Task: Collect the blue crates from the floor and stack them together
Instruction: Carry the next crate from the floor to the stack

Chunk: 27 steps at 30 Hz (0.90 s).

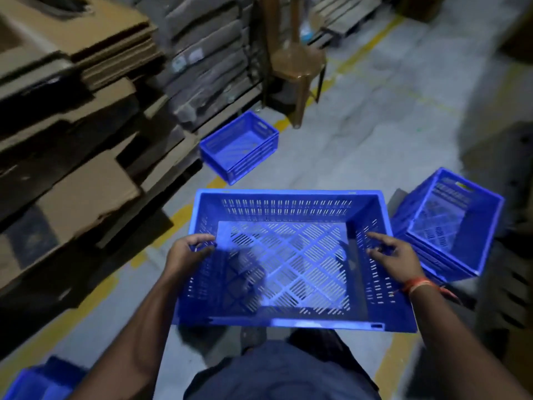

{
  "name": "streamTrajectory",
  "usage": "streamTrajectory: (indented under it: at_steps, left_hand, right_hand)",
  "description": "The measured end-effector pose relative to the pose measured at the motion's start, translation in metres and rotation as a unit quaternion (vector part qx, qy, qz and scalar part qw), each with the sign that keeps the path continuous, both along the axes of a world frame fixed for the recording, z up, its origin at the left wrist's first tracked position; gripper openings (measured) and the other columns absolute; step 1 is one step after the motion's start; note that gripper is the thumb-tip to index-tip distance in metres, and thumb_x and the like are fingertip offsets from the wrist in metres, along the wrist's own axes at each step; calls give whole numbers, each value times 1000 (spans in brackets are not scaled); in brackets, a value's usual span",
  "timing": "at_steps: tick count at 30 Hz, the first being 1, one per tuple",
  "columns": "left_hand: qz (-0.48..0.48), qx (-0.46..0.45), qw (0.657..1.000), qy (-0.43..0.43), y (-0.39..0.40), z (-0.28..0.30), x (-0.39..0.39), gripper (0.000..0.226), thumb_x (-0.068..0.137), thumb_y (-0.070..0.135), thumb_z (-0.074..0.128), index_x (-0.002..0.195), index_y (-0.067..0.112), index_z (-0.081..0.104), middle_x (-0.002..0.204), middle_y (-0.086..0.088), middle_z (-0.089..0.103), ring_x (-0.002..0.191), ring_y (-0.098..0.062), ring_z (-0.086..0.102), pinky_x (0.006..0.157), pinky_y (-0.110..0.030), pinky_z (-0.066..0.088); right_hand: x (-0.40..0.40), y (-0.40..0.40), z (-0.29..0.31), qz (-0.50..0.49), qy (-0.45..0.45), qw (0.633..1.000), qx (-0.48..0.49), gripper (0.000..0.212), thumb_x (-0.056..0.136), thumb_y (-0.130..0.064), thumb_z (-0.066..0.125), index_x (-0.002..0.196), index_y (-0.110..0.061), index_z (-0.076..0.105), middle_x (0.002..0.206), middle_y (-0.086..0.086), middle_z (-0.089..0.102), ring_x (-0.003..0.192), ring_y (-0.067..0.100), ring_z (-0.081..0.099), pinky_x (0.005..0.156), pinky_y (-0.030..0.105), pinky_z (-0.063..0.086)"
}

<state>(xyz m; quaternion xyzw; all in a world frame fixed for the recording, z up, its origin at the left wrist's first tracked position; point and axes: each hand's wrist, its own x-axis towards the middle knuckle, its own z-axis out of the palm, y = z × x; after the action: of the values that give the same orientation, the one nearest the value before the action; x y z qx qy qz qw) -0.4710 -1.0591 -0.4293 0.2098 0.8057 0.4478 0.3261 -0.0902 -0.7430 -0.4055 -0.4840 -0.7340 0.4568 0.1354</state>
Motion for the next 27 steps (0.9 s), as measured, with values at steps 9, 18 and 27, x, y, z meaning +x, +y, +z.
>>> streamTrajectory:
  at_steps: [9, 18, 27]
  left_hand:
    - [-72, 21, 997, 2, 235, 13, -35, 21, 79, 4, 80, 89, 23, 78, 80, 5, 75, 78, -18, 63, 78, -30, 51]
    - [-142, 35, 989, 10, 437, 33, -44, 24, 83, 3, 77, 106, 9, 76, 95, -4, 74, 88, -20, 65, 88, -37, 51]
    - [-224, 36, 974, -9, 641, 31, -74, 22, 83, -5, 74, 103, 4, 73, 79, 8, 73, 69, -1, 64, 70, -17, 52]
  right_hand:
    - [22, 137, -18, -105, 27, 994, -19, 41, 82, -7, 75, 120, -23, 68, 80, 4, 56, 74, 12, 54, 71, 24, 45]
    - [37, 279, -15, -169, 27, 985, -3, 41, 81, -6, 76, 117, -24, 70, 75, 1, 53, 70, 12, 53, 72, 25, 47]
    - [25, 403, -25, -253, 26, 967, -11, 42, 80, -9, 77, 109, -37, 68, 79, 4, 53, 68, 0, 55, 67, 7, 42]
